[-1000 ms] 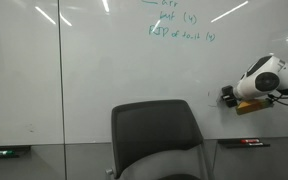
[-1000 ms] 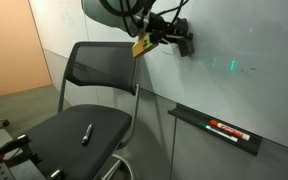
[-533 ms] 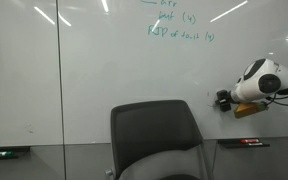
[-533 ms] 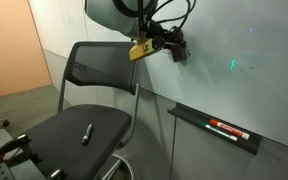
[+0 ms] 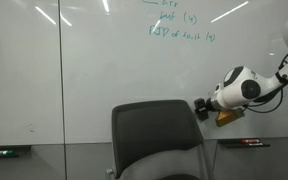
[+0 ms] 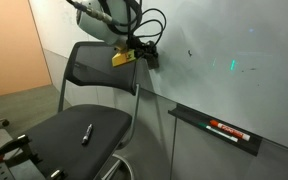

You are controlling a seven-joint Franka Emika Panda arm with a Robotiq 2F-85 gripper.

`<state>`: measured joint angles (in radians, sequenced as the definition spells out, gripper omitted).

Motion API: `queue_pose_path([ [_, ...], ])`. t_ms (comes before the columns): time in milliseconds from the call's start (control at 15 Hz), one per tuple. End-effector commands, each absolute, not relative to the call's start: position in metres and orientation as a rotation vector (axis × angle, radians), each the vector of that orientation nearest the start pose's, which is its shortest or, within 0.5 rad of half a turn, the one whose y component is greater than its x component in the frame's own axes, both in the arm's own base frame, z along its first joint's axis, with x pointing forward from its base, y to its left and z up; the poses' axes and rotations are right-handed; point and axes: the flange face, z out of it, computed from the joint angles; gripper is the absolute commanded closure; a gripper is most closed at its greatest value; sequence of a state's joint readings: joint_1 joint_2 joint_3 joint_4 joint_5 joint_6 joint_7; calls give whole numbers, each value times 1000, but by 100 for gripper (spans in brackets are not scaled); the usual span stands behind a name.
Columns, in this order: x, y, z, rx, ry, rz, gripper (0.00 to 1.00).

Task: Rub the black marker off of the board

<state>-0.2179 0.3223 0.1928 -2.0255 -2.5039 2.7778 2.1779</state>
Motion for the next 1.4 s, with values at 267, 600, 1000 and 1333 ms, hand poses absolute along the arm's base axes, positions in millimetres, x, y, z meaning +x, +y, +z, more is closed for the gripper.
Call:
queue_pose_path([
  [267, 602, -62, 318, -3151, -345, -1814, 67],
  [600, 604, -62, 354, -3205, -366, -1815, 67],
  [1000, 614, -34, 376, -3190, -371, -1837, 67],
  [1333, 610, -46, 376, -3292, -313, -1762, 67],
])
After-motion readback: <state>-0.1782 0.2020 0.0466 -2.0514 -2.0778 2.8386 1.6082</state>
